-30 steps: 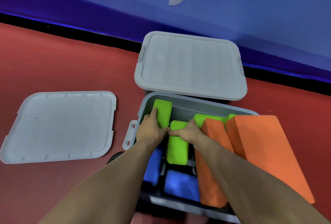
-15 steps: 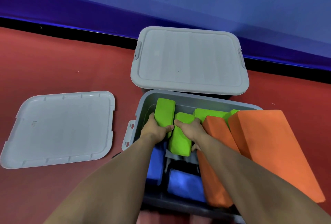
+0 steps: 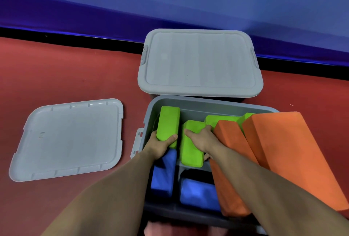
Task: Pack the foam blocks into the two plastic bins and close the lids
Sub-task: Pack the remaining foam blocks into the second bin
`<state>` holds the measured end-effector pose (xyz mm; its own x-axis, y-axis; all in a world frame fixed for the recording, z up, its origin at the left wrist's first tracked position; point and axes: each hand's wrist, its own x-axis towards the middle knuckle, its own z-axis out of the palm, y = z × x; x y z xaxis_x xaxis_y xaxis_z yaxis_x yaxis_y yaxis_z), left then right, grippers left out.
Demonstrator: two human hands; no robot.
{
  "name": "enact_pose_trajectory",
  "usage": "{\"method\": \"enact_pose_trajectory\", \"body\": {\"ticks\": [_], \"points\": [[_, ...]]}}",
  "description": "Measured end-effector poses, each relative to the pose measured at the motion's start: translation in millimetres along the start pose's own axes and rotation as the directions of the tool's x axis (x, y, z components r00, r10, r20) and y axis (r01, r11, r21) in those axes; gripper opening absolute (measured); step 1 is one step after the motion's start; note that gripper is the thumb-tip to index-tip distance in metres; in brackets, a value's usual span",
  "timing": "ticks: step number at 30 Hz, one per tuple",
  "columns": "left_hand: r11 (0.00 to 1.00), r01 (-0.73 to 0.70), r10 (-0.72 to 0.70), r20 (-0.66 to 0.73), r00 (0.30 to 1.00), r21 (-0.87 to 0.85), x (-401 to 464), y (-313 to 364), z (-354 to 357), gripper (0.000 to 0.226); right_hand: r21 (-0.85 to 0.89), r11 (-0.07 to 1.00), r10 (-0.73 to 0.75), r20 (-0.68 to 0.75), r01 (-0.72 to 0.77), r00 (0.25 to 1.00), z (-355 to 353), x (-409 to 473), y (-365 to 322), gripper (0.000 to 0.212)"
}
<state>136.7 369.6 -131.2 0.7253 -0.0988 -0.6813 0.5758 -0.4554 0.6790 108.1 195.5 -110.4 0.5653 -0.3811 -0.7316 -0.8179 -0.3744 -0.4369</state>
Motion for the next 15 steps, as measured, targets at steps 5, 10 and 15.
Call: {"method": "enact_pose_trajectory", "body": {"ticks": [5,10,15], "points": [[0.993,0.05,-0.042,-0.072,0.997,0.108,4.1,-10.7,2.0,0.086,-0.041,0.999,-0.018,-0.018,0.017,1.0,0.3,3.3,1.4,0.12],[0.984,0.016,-0.009,-0.035,0.999,0.178,4.1,-8.7,7.0,0.085,-0.063,0.996,-0.058,-0.027,0.057,0.998,0.8,5.9,2.2,0.116],[0.985,-0.052,0.029,0.142,0.989,0.165,4.7,-16.6,7.5,0.119,-0.034,0.998,-0.06,-0.003,0.06,0.998,1.2,9.7,3.6,0.121]]}}
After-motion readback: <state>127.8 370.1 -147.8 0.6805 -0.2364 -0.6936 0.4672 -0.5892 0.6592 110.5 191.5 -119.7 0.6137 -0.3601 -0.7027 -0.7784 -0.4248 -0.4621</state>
